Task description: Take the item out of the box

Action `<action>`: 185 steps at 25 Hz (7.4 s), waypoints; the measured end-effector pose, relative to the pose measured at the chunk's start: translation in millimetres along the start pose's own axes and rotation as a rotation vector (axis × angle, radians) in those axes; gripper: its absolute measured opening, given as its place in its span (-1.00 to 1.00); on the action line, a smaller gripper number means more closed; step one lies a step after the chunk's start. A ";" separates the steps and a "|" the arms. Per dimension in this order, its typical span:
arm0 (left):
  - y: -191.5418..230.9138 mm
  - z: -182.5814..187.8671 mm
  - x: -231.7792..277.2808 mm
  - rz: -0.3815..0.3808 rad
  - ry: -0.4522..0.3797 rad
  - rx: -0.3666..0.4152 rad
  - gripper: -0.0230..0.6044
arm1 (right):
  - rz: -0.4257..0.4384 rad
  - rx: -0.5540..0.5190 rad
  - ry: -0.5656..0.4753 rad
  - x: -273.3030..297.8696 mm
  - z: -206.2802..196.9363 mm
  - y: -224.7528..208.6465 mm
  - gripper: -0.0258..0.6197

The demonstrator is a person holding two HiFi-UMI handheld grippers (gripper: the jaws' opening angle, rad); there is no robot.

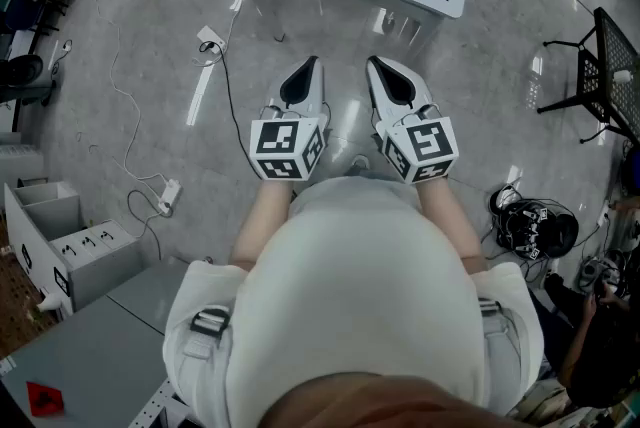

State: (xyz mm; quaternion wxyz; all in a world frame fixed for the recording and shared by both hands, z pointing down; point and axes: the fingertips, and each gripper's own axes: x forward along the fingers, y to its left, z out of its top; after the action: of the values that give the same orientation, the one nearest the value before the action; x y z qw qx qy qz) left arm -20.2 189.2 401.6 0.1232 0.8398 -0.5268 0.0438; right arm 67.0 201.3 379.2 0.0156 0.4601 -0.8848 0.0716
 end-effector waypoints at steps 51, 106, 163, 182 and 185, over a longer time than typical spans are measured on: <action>59.4 15.6 104.8 0.042 0.005 -0.082 -0.94 | 0.058 0.031 0.035 104.5 -1.0 -66.9 -0.95; 268.2 76.7 340.4 -0.049 0.109 -0.087 -0.94 | -0.048 0.000 0.067 390.7 35.0 -172.3 -0.95; 247.8 -39.1 488.9 -0.458 0.904 0.434 -0.48 | 0.003 0.075 0.191 466.0 -8.9 -280.2 -0.95; 247.0 -49.5 497.2 -0.442 0.890 0.458 -0.77 | -0.002 0.076 0.189 457.7 -9.4 -276.6 -0.94; 246.5 -43.4 495.3 -0.424 0.863 0.451 -0.82 | -0.008 0.073 0.185 454.0 -8.4 -274.8 -0.94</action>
State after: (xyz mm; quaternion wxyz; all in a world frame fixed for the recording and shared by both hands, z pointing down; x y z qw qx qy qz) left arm -20.1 -334.9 584.0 0.1514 0.8392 -0.2242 0.4718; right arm 29.5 -321.8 460.8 0.0809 0.4554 -0.8745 0.1458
